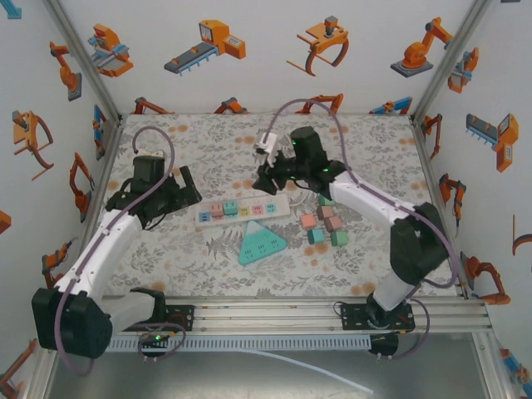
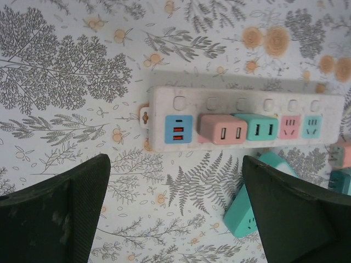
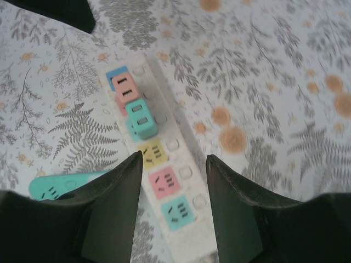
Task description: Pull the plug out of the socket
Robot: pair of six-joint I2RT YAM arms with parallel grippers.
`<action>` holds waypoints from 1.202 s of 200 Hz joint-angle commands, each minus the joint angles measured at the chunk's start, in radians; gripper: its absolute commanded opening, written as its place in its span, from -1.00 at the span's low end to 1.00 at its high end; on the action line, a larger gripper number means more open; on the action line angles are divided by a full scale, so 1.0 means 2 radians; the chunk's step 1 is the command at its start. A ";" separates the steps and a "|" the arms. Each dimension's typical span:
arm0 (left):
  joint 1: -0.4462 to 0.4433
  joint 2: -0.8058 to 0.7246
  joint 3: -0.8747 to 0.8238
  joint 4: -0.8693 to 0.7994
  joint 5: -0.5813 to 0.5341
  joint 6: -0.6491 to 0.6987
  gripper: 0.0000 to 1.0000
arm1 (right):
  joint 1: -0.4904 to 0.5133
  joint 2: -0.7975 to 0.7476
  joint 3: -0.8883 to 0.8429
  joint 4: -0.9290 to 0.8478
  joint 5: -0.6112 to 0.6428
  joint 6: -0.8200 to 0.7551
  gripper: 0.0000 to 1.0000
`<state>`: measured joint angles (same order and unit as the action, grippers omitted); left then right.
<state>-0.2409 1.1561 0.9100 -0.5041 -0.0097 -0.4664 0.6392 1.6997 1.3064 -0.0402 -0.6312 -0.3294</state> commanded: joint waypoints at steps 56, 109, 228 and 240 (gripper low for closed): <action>0.024 0.096 -0.005 0.027 0.070 0.011 0.94 | 0.068 0.166 0.187 -0.190 -0.049 -0.220 -0.02; 0.033 0.132 -0.018 0.054 0.077 0.015 0.64 | 0.072 0.211 0.192 -0.188 -0.035 -0.203 -0.04; 0.034 0.169 -0.050 0.062 0.116 0.039 0.00 | 0.075 0.226 0.189 -0.182 -0.046 -0.193 -0.40; 0.034 0.166 -0.057 0.057 0.116 0.043 -0.01 | 0.074 0.226 0.190 -0.180 -0.046 -0.190 -0.43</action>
<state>-0.1761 1.5005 0.8303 -0.3740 0.1898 -0.4107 0.7815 2.1395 1.6657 -0.3923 -0.6926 -0.7265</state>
